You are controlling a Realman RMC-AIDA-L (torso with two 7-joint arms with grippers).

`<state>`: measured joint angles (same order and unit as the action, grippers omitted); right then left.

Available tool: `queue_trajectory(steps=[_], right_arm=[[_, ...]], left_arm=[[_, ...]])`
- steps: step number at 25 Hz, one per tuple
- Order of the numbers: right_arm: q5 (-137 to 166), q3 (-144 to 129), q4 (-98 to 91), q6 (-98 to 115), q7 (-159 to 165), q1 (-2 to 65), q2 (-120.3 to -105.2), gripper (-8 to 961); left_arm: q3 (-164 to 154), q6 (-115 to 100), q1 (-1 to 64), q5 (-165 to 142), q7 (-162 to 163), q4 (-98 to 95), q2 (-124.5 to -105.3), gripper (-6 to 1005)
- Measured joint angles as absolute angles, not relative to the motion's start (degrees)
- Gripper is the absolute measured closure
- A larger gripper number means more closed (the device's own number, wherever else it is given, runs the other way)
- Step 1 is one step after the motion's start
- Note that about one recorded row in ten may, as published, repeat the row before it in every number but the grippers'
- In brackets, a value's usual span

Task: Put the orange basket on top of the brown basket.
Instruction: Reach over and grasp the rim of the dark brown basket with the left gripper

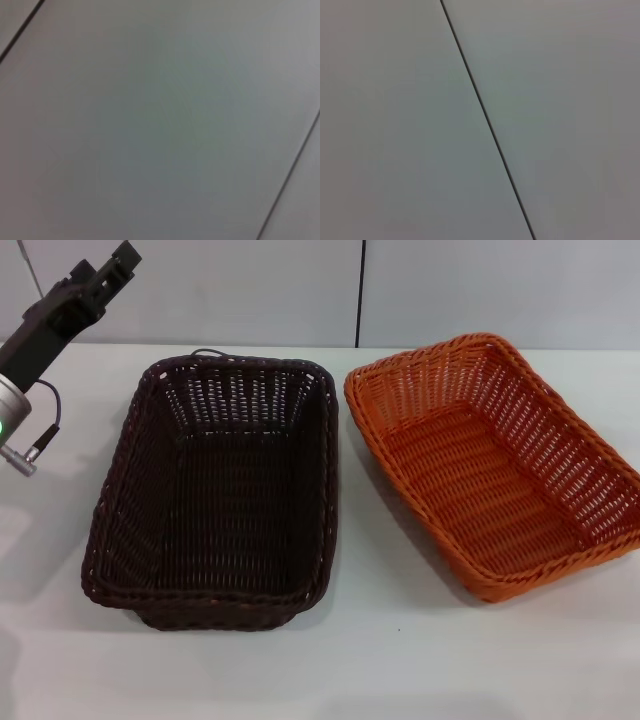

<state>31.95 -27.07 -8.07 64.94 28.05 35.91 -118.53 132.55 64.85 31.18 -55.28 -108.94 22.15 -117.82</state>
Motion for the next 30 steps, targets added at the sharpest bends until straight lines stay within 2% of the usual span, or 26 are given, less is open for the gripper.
queue_trajectory(steps=[6,13,21,30], right_arm=[[32.3,-27.5,-8.0,65.4,28.3,35.0,-118.71,233],[32.0,-26.9,-7.8,65.1,28.3,35.1,-118.75,234],[31.8,-26.5,-7.8,63.3,28.1,36.4,-118.62,232],[31.8,-26.2,-8.1,61.0,28.0,37.5,-118.38,234]], left_arm=[[132.5,60.0,32.3,-55.4,-108.7,23.1,-117.47,141],[135.0,55.1,32.9,-53.9,-109.0,23.1,-117.95,142],[137.4,57.5,32.6,-49.4,-111.7,21.2,-118.55,144],[135.7,60.6,32.8,-48.4,-110.9,19.6,-118.04,145]])
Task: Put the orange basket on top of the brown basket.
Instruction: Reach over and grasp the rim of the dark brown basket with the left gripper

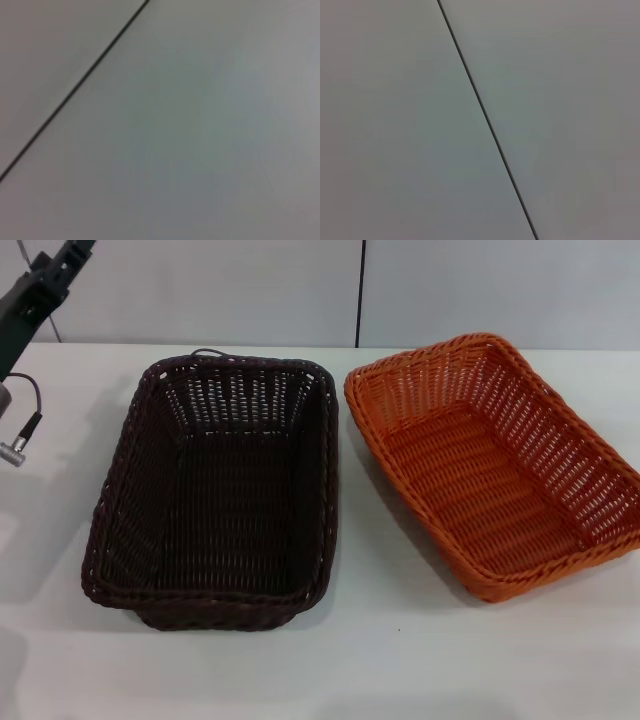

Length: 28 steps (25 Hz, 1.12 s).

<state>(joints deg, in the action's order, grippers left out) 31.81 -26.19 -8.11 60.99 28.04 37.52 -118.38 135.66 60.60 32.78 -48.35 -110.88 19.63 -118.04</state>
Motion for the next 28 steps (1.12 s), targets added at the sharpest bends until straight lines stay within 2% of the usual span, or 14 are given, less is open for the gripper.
queue_trajectory(steps=[24,28], right_arm=[[31.8,-26.2,-9.3,60.5,28.0,40.6,-118.23,234],[31.8,-26.2,-9.4,60.5,27.9,40.7,-118.28,234]], left_arm=[[131.8,66.4,31.4,-48.7,-109.7,20.2,-117.81,150],[129.3,65.4,30.9,-48.8,-106.7,22.2,-116.80,151]])
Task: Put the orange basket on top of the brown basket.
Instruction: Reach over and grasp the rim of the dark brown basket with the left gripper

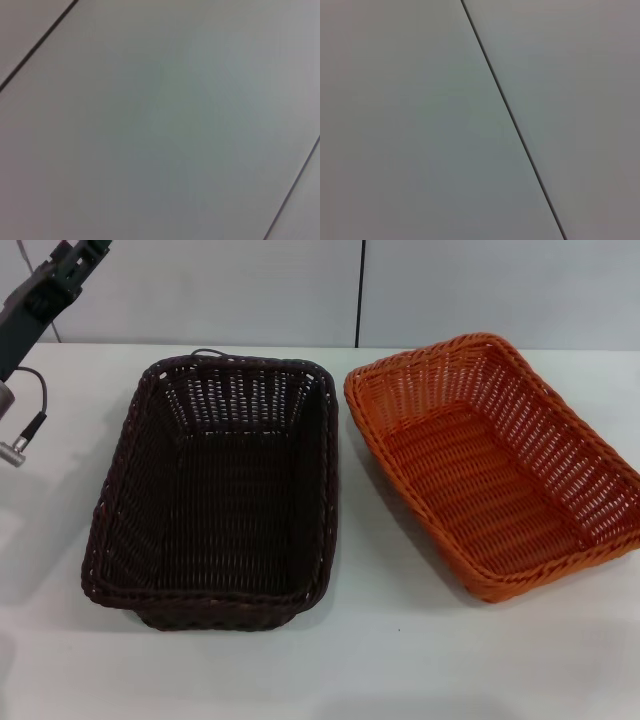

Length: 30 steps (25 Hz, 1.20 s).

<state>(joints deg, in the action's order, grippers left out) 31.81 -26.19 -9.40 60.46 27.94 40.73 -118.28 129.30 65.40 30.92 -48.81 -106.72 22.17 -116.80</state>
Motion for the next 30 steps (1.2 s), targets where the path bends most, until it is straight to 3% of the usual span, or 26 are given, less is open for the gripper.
queue_trajectory(steps=[6,7,11,14,16,17,26,30], right_arm=[[31.4,-26.2,-9.5,60.5,27.9,40.8,-118.29,234],[31.3,-26.2,-9.5,60.5,27.9,40.7,-118.29,234],[31.1,-26.2,-9.5,60.6,27.9,40.2,-118.32,234],[31.1,-26.2,-9.5,60.5,27.9,39.6,-118.37,234],[31.1,-26.2,-9.5,60.5,27.9,39.3,-118.38,233],[31.1,-26.2,-9.5,60.5,27.9,39.1,-118.38,233],[30.8,-26.0,-9.5,60.5,27.9,37.3,-118.25,233],[30.5,-25.5,-9.4,60.5,27.9,36.6,-118.33,233]], left_arm=[[124.3,61.5,30.6,-49.3,-101.3,25.2,-114.03,152],[122.2,58.6,30.3,-51.7,-96.7,27.3,-112.62,152],[121.0,55.4,30.1,-59.4,-88.0,31.1,-110.66,152],[120.9,54.7,30.3,-75.9,-72.1,36.5,-107.22,153],[120.9,55.0,30.4,-79.8,-68.5,38.0,-106.59,153],[121.1,57.7,30.3,-91.6,-57.3,43.7,-105.10,154],[122.4,68.9,29.3,-118.2,-37.1,61.2,-105.11,155],[123.4,76.8,29.7,-130.0,-30.7,69.0,-107.30,156]])
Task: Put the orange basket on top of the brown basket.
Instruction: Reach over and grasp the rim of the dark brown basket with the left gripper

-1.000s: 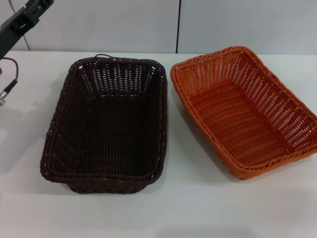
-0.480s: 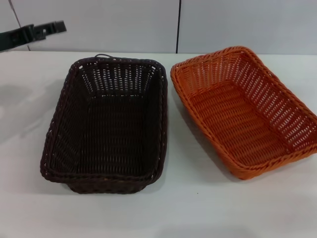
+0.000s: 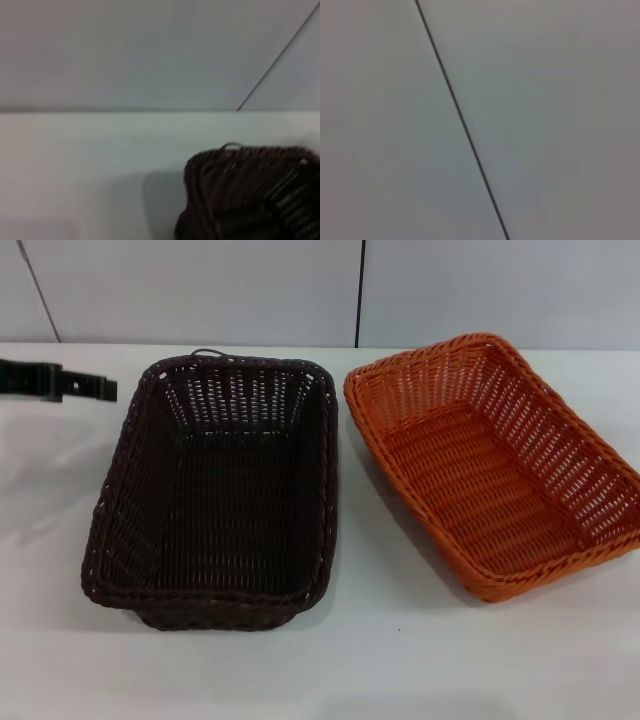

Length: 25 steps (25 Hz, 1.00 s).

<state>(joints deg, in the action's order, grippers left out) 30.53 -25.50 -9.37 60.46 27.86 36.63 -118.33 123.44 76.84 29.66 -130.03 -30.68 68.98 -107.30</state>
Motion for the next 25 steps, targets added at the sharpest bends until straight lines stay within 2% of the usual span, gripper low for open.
queue_trajectory(steps=[1,4,6,8,17,22,25], right_arm=[[30.5,-25.4,-9.3,60.5,27.9,36.3,-118.41,233],[30.5,-25.4,-9.3,60.5,27.9,35.8,-118.45,233],[30.5,-25.4,-9.2,60.5,27.9,35.6,-118.46,233],[30.5,-25.4,-9.1,60.4,27.9,35.4,-118.47,233],[30.5,-25.4,-9.0,59.0,27.9,35.1,-118.48,233],[30.5,-25.4,-8.9,58.9,27.9,35.1,-118.54,233],[30.5,-25.4,-9.0,58.1,27.9,35.1,-118.49,232]], left_arm=[[123.4,76.8,29.7,-130.0,-30.7,69.0,-107.30,156],[125.6,80.1,29.9,-138.5,-28.2,73.1,-110.18,157],[125.6,80.1,29.9,-138.5,-28.2,73.1,-110.18,157],[127.0,83.1,29.8,-141.6,-27.9,75.5,-111.90,157],[127.2,86.1,29.5,-142.2,-27.9,76.3,-113.41,159],[126.8,86.2,30.2,-145.3,-27.8,75.8,-115.62,160],[126.8,86.1,30.4,-145.8,-27.9,75.4,-116.14,160]])
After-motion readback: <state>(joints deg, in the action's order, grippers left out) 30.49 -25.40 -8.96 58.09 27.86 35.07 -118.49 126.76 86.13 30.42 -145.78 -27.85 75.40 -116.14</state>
